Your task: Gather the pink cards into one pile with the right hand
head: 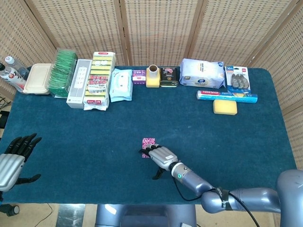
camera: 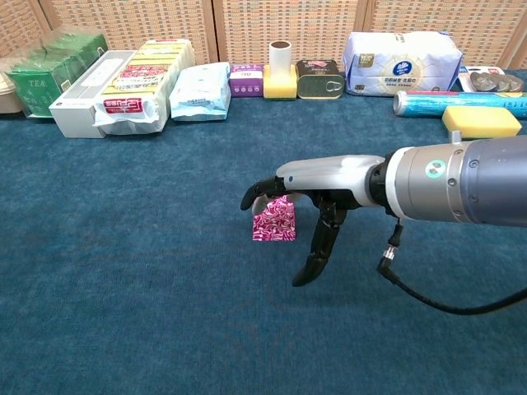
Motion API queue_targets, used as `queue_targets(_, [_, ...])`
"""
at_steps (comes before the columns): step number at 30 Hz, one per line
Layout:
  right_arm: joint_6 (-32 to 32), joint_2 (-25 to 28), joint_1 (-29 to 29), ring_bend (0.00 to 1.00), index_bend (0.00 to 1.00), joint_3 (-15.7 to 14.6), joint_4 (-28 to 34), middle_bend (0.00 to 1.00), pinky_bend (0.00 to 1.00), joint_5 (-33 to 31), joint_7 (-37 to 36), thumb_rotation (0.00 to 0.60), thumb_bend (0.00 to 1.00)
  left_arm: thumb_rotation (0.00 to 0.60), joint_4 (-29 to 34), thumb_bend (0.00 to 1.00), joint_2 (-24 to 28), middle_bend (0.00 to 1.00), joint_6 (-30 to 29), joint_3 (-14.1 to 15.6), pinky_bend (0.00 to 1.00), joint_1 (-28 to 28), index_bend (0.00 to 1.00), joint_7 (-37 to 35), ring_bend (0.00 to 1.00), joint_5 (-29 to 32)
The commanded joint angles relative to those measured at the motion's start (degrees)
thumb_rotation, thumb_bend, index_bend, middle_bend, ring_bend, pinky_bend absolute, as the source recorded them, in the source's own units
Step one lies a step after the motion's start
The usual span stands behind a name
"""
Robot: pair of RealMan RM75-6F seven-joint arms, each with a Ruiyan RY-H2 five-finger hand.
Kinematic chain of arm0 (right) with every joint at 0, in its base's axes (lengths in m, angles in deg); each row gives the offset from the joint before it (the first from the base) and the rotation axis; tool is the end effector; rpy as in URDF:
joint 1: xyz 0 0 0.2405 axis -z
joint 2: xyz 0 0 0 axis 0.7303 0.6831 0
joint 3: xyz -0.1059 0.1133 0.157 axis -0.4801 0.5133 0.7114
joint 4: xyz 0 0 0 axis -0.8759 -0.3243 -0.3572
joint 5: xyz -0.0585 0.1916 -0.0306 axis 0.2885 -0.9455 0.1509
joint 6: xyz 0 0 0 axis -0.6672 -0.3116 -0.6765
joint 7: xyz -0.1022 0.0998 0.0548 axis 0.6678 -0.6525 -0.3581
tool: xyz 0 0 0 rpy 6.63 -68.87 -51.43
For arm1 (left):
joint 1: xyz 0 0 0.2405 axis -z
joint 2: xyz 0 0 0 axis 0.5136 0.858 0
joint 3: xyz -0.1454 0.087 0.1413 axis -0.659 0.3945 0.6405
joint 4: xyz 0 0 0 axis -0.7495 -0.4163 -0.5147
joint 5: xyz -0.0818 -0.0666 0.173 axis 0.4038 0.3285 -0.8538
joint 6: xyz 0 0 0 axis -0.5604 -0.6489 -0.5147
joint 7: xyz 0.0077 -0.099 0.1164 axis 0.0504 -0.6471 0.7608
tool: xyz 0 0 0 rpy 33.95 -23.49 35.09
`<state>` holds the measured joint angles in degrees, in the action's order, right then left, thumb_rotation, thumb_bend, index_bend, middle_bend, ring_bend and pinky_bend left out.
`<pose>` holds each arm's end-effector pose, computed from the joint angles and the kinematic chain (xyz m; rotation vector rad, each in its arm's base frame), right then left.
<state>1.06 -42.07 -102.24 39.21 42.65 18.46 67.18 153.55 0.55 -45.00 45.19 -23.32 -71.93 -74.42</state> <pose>-0.0482 -0.2673 -0.0610 2.2102 -1.3840 0.7744 -0.2434 0.1706 0.1604 -1.6389 -0.9469 -0.7803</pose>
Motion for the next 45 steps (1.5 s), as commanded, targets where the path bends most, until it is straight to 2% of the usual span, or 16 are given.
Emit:
queue_targets(1, [-0.02, -0.25, -0.84, 0.04, 0.12, -0.67, -1.26, 0.15, 0.0, -0.91, -0.17, 0.6, 0.0, 0.6, 0.11, 0.06, -0.03, 0.0, -0.04, 0.03, 0.0, -0.02, 0.0, 0.15, 0.0, -0.03])
queue_targets(12, [-0.52, -0.87, -3.28, 0.04, 0.12, -3.18, -3.3, 0.15, 0.0, -4.1, -0.4, 0.6, 0.0, 0.6, 0.22, 0.06, -0.09, 0.0, -0.18, 0.06, 0.0, -0.06, 0.0, 0.29, 0.0, 0.05])
queue_targets(23, [-4.26, -0.95, -5.2, 0.05, 0.13, -5.78, -4.5, 0.16, 0.0, -7.63, 2.38, 0.6, 0.0, 0.6, 0.2, 0.06, 0.0, 0.0, -0.43, 0.17, 0.0, -0.14, 0.0, -0.03, 0.0, -0.18])
queue_targets(30, [-5.1, -0.66, -6.21, 0.05, 0.13, -6.13, -6.37, 0.16, 0.0, -11.38, 3.24, 0.6, 0.0, 0.6, 0.2, 0.06, 0.05, 0.0, -0.58, 0.2, 0.0, -0.19, 0.0, -0.16, 0.0, -0.26])
queue_targets(37, [-2.65, 0.62, -7.37, 0.05, 0.13, -6.15, -12.16, 0.16, 0.0, -19.68, 2.51, 0.6, 0.0, 0.6, 0.14, 0.06, 0.15, 0.0, -0.85, 0.29, 0.0, -0.29, 0.0, -0.49, 0.0, -0.57])
queue_targets(45, [-1.6, 2.49, -7.56, 0.05, 0.13, -5.95, -14.43, 0.16, 0.0, -22.82, 1.41, 0.6, 0.0, 0.6, 0.09, 0.06, 0.15, 0.0, -0.77, 0.34, 0.0, -0.25, 0.0, -0.52, 0.0, -0.63])
